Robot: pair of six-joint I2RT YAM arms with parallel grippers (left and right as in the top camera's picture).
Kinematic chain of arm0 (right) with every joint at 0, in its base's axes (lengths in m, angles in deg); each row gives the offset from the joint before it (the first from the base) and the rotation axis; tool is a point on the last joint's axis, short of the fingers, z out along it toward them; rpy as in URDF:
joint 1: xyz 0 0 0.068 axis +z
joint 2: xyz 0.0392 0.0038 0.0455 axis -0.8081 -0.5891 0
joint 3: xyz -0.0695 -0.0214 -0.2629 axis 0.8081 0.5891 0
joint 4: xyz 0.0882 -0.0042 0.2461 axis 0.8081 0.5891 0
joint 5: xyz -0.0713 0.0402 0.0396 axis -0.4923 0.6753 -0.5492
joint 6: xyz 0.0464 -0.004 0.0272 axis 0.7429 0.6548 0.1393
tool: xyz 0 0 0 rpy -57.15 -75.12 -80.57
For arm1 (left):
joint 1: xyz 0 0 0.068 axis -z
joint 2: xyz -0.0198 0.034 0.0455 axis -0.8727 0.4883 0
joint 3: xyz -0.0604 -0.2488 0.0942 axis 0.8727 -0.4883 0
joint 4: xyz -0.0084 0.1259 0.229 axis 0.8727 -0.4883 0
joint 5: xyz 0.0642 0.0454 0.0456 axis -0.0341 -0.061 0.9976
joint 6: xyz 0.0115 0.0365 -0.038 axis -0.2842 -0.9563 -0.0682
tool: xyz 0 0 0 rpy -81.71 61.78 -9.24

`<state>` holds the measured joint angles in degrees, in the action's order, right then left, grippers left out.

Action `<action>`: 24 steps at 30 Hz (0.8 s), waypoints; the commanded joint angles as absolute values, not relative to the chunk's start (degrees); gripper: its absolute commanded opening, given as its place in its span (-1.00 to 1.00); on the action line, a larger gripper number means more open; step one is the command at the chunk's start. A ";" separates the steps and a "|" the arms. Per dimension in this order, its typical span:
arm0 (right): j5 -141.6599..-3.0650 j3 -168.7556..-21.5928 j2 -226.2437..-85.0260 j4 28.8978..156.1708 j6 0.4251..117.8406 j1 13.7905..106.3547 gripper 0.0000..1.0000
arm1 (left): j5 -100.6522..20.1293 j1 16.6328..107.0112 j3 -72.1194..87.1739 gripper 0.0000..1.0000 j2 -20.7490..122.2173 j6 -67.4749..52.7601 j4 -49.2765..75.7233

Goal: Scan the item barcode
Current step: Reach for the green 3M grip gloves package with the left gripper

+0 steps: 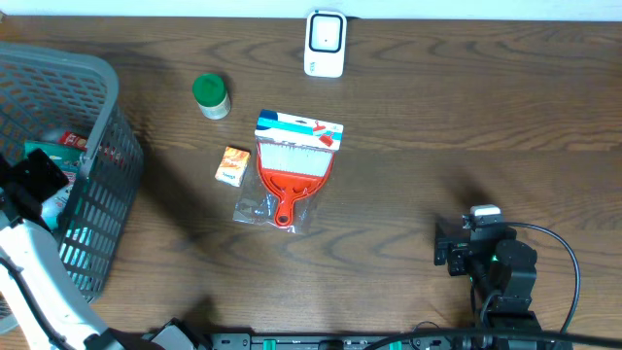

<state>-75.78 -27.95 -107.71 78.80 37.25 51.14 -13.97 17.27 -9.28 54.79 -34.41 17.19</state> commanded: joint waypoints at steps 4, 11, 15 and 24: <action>-76.05 -27.87 -107.65 78.49 37.28 50.99 0.98 | -12.39 17.07 -9.46 0.96 54.37 -39.96 11.57; -76.02 -27.87 -107.65 77.70 37.65 50.99 0.98 | -4.00 17.07 -9.46 0.96 54.44 -40.13 3.84; -75.85 -27.87 -107.65 77.29 37.71 50.99 0.99 | -3.91 17.07 -9.46 0.96 54.61 -40.18 0.71; -75.83 -27.87 -107.65 76.90 38.17 50.99 0.98 | -3.56 17.07 -9.48 0.96 58.13 -43.17 -3.97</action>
